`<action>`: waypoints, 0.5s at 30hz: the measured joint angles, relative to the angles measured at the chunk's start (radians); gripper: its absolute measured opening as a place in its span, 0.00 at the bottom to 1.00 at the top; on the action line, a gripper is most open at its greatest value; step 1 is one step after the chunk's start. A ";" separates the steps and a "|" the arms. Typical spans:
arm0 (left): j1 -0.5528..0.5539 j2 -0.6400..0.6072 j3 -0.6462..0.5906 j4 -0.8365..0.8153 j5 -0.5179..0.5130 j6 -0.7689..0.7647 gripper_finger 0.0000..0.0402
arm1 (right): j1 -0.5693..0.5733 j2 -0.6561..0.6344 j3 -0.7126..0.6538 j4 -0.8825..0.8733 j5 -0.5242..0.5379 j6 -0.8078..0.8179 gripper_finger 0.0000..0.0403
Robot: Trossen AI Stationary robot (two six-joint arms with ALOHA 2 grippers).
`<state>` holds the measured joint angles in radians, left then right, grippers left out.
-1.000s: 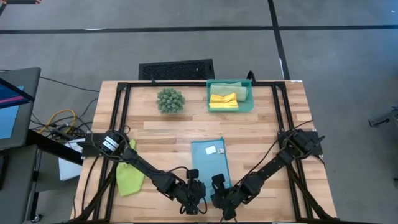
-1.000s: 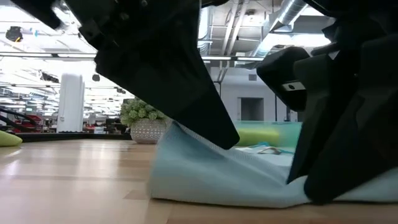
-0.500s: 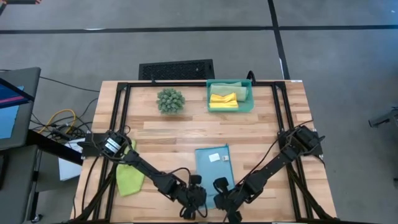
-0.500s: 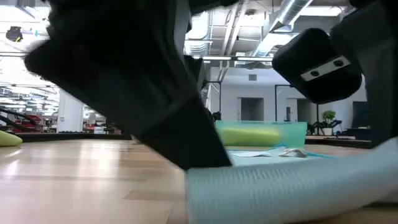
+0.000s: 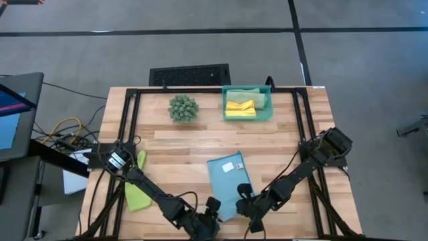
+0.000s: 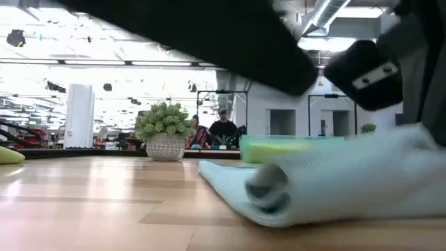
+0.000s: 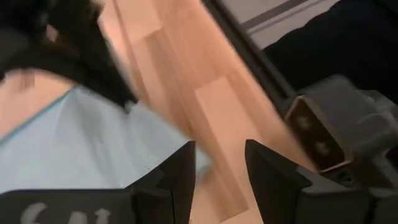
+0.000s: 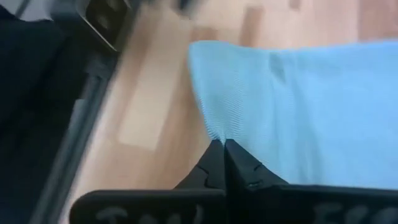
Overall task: Roll microfiber towels into tight, uniform cylinder then place into a basket
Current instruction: Roll the blue microfiber cloth
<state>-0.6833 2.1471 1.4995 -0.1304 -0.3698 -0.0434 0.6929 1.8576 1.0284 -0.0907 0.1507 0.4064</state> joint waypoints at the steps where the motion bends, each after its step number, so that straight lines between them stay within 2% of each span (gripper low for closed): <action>1: -0.005 0.000 0.000 0.007 -0.017 0.011 0.33 | -0.001 -0.011 -0.025 0.023 0.004 0.004 0.01; 5: -0.005 0.000 0.000 0.016 -0.068 0.012 0.33 | -0.012 -0.060 -0.115 0.175 -0.016 0.026 0.04; 10: 0.023 0.004 -0.003 0.034 -0.090 -0.012 0.33 | -0.047 -0.073 -0.197 0.246 -0.037 0.074 0.03; 15: 0.056 0.044 -0.003 0.106 -0.095 -0.013 0.33 | -0.074 -0.071 -0.212 0.268 -0.076 0.074 0.02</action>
<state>-0.6271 2.1916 1.4967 -0.0243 -0.4644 -0.0563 0.6184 1.7866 0.8162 0.1777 0.0744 0.4805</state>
